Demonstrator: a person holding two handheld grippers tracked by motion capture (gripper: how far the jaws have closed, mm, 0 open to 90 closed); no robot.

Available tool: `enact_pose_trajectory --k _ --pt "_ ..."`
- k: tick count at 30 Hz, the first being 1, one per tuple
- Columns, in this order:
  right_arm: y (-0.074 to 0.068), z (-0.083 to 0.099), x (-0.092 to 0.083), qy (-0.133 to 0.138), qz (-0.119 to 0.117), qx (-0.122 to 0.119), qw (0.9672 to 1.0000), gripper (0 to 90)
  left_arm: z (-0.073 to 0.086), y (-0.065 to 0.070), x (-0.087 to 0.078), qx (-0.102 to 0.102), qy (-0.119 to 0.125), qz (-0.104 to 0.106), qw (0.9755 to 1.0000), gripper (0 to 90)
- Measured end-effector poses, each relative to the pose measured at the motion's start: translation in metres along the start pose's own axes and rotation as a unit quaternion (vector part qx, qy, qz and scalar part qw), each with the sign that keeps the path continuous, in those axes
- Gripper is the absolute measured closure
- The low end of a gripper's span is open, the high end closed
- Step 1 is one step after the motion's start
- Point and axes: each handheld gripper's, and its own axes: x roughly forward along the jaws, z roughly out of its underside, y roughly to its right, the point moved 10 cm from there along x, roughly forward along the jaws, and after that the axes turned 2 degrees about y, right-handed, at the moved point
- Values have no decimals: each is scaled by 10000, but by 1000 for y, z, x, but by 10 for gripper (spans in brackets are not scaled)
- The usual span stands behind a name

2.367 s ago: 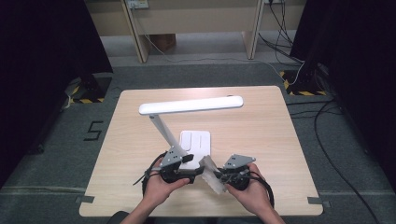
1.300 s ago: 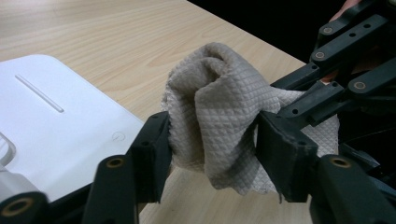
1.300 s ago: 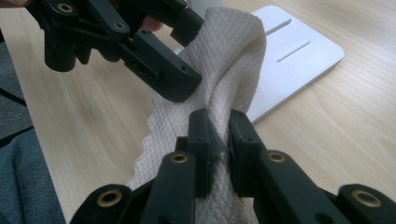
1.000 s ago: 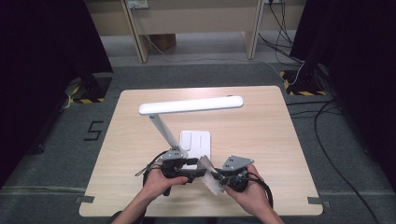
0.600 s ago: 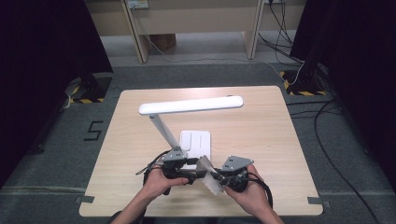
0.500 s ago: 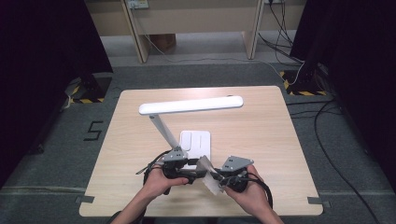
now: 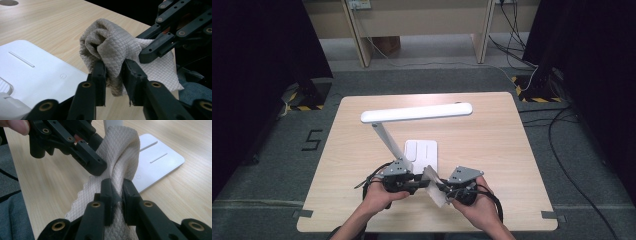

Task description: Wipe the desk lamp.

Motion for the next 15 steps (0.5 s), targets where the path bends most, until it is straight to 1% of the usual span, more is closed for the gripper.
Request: enact_pose_trajectory --k 4,9,13,14,15 --pt "-1 -2 1 29 -8 -7 10000 814 -3 1 -2 36 63 -31 10000 789" --pt "0 -4 0 72 2 -5 10000 814 -6 2 -4 39 150 -51 9999 832" --pt "1 -5 -1 83 27 -30 10000 814 -6 2 -3 6 156 -53 9999 833" --pt "1 -5 -1 82 29 -29 10000 814 -6 1 -3 -9 133 -65 9999 821" --pt "1 -5 -1 82 32 -34 10000 814 -5 1 -2 -62 87 -78 9999 784"
